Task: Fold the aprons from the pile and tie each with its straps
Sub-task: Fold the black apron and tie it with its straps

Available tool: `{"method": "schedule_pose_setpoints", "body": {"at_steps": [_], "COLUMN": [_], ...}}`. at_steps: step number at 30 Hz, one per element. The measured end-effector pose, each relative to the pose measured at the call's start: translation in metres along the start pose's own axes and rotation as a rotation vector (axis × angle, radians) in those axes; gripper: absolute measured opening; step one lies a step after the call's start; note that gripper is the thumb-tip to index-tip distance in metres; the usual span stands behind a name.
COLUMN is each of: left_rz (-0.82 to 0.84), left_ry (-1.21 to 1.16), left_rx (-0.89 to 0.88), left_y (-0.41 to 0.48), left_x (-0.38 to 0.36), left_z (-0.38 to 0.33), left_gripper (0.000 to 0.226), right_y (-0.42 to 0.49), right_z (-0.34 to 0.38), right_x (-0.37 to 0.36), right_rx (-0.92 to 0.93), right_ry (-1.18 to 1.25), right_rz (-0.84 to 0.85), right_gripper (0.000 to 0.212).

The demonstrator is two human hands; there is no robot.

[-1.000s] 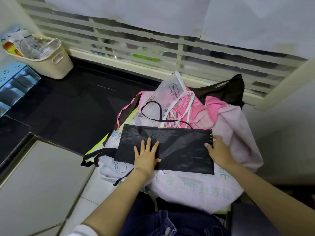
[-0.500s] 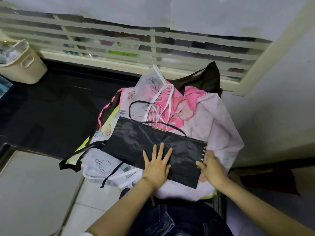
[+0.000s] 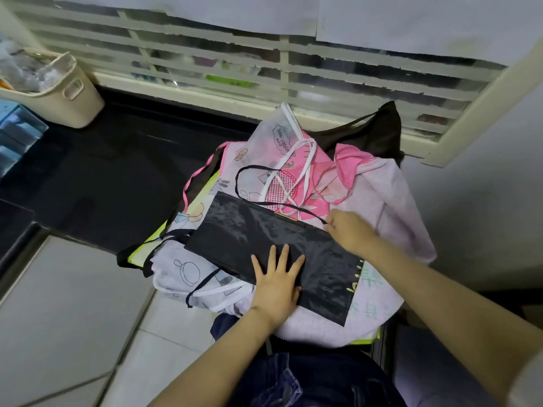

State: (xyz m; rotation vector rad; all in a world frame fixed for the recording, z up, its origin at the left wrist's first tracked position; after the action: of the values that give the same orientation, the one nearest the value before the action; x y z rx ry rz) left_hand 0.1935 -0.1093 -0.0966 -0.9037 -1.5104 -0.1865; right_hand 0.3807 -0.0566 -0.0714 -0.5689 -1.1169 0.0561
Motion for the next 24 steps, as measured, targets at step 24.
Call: {"method": "schedule_pose_setpoints", "body": {"at_steps": [24], "left_rz": [-0.527], "left_ry": [-0.511], "left_rx": [0.645], "left_y": [-0.057], "left_x": [0.008], "left_z": [0.088], "left_gripper": [0.023], "right_y": [-0.028], "right_z": [0.043], "right_x": [-0.069], "right_rx": [0.505], "right_ry": [-0.236], "right_rz": [0.194], "right_gripper": [0.058]}}
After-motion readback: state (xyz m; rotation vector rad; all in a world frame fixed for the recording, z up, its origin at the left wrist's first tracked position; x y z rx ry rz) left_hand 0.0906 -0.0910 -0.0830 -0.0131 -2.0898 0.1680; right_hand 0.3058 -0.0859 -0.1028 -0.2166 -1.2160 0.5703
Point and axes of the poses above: each hand's wrist, its own y-axis towards the middle knuckle, its own x-axis out of the back of the hand, z = x × y, the point moved 3 cm from there along y, towards the middle knuckle, and after that the axes turned 6 degrees about -x, right-handed, at the moved point
